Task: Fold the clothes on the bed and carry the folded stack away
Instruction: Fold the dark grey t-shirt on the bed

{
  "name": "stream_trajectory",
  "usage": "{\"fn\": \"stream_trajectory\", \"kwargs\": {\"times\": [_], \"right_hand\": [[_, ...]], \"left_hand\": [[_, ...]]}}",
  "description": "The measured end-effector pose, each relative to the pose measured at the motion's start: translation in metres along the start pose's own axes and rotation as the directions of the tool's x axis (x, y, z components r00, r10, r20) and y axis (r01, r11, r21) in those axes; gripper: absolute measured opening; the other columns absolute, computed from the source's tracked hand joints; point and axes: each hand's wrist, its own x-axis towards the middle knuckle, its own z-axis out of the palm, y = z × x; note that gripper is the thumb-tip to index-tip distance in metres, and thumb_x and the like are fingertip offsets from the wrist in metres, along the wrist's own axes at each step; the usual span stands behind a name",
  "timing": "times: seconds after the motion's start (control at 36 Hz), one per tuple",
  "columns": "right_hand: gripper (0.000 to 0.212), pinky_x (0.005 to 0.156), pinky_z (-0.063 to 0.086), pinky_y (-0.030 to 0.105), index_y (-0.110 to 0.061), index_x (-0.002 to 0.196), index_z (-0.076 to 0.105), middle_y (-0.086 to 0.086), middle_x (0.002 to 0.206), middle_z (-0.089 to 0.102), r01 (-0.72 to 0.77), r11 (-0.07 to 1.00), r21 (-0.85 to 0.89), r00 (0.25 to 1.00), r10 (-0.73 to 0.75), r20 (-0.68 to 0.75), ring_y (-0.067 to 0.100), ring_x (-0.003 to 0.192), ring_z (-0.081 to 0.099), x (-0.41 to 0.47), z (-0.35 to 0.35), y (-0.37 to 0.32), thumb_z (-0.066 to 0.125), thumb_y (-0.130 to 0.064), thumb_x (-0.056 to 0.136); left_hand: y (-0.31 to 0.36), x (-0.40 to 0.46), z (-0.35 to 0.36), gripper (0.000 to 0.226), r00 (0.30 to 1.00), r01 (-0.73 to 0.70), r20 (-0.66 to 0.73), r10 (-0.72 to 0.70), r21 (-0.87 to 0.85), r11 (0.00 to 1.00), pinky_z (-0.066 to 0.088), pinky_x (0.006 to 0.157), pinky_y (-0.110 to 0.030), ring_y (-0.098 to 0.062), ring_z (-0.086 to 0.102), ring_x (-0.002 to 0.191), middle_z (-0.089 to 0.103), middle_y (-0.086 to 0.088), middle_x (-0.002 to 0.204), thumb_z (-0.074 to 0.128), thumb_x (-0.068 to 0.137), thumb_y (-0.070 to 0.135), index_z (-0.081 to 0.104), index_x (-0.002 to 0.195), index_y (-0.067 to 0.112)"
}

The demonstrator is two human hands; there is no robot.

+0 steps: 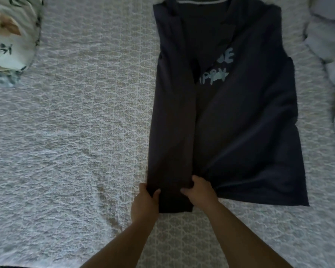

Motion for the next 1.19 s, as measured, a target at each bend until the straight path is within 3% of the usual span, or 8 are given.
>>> {"fn": "stream_trajectory", "kwargs": {"times": [0.17, 0.28, 0.36, 0.61, 0.75, 0.89, 1.03, 1.19], "right_hand": [[0.02, 0.081, 0.051, 0.033, -0.012, 0.103, 0.059, 0.007, 0.106, 0.064, -0.035, 0.992, -0.122, 0.999, 0.032, -0.022, 0.023, 0.095, 0.061, -0.013, 0.008, 0.015, 0.053, -0.029, 0.094], [0.027, 0.075, 0.047, 0.029, -0.016, 0.088, 0.066, 0.006, 0.096, 0.066, -0.036, 0.994, -0.103, 0.999, 0.036, -0.008, 0.023, 0.093, 0.061, -0.025, -0.005, 0.024, 0.05, -0.037, 0.094], [0.027, 0.083, 0.046, 0.031, -0.019, 0.107, 0.067, 0.007, 0.111, 0.065, -0.091, 0.994, 0.055, 0.952, 0.103, -0.287, 0.027, 0.103, 0.059, -0.037, -0.03, 0.05, 0.045, -0.029, 0.096], [0.04, 0.095, 0.034, 0.043, -0.01, 0.127, 0.053, 0.017, 0.134, 0.043, -0.159, 0.884, 0.439, 0.508, 0.454, -0.732, 0.036, 0.121, 0.038, -0.039, -0.102, 0.139, 0.056, -0.013, 0.088], [0.055, 0.1, 0.033, 0.043, -0.014, 0.138, 0.041, 0.012, 0.141, 0.038, -0.262, 0.849, 0.459, 0.549, 0.523, -0.652, 0.032, 0.126, 0.036, -0.021, -0.14, 0.173, 0.062, -0.028, 0.088], [0.032, 0.074, 0.039, 0.031, -0.01, 0.114, 0.062, 0.014, 0.112, 0.063, -0.261, 0.877, 0.405, 0.722, 0.455, -0.522, 0.033, 0.105, 0.055, -0.017, -0.16, 0.197, 0.061, -0.03, 0.089], [0.028, 0.067, 0.036, 0.029, -0.011, 0.111, 0.061, 0.01, 0.105, 0.062, -0.292, 0.86, 0.42, 0.715, 0.487, -0.501, 0.023, 0.083, 0.051, -0.039, -0.171, 0.22, 0.056, -0.031, 0.093], [0.025, 0.073, 0.039, 0.03, -0.008, 0.106, 0.057, 0.009, 0.097, 0.061, -0.315, 0.904, 0.288, 0.835, 0.409, -0.368, 0.029, 0.096, 0.057, -0.044, -0.178, 0.234, 0.055, -0.027, 0.091]], "left_hand": [[0.002, -0.012, -0.001, 0.047, 0.986, 0.021, -0.167, 0.007, 0.163, 0.986, 0.044, 0.083, -0.039, -0.021, 0.05, 0.106, 0.048, -0.002, 0.125, 0.064, 0.086, 0.033, 0.038, 0.124, 0.025], [0.041, -0.032, 0.022, 0.068, 0.902, -0.283, -0.225, 0.368, 0.335, 0.898, 0.029, 0.107, -0.043, -0.03, 0.037, 0.129, 0.039, -0.01, 0.14, 0.069, 0.076, 0.019, 0.042, 0.139, 0.017], [0.075, -0.043, 0.045, 0.057, 0.756, -0.579, -0.054, 0.653, 0.41, 0.705, 0.027, 0.111, -0.047, -0.03, 0.041, 0.129, 0.046, -0.01, 0.138, 0.068, 0.076, 0.02, 0.053, 0.131, 0.017], [0.133, -0.052, 0.104, 0.056, 0.43, -0.854, 0.453, 0.781, 0.484, 0.189, 0.012, 0.115, -0.03, -0.018, 0.021, 0.137, 0.03, 0.007, 0.146, 0.056, 0.087, 0.029, 0.039, 0.14, 0.023], [0.149, -0.057, 0.128, 0.051, 0.344, -0.843, 0.529, 0.776, 0.537, 0.007, 0.028, 0.102, -0.036, -0.023, 0.034, 0.126, 0.036, 0.004, 0.141, 0.056, 0.086, 0.032, 0.046, 0.134, 0.019], [0.168, -0.062, 0.14, 0.03, 0.439, -0.785, 0.458, 0.773, 0.615, 0.081, 0.03, 0.089, -0.035, -0.022, 0.04, 0.113, 0.05, 0.006, 0.117, 0.051, 0.086, 0.035, 0.06, 0.113, 0.026], [0.172, -0.078, 0.149, 0.028, 0.48, -0.813, 0.474, 0.738, 0.556, 0.172, 0.027, 0.088, -0.033, -0.018, 0.044, 0.109, 0.057, 0.009, 0.11, 0.05, 0.084, 0.038, 0.065, 0.105, 0.027], [0.157, -0.09, 0.163, 0.024, 0.511, -0.853, 0.513, 0.689, 0.404, 0.331, 0.031, 0.083, -0.025, -0.009, 0.043, 0.11, 0.051, 0.017, 0.113, 0.05, 0.083, 0.044, 0.066, 0.096, 0.031]]}}
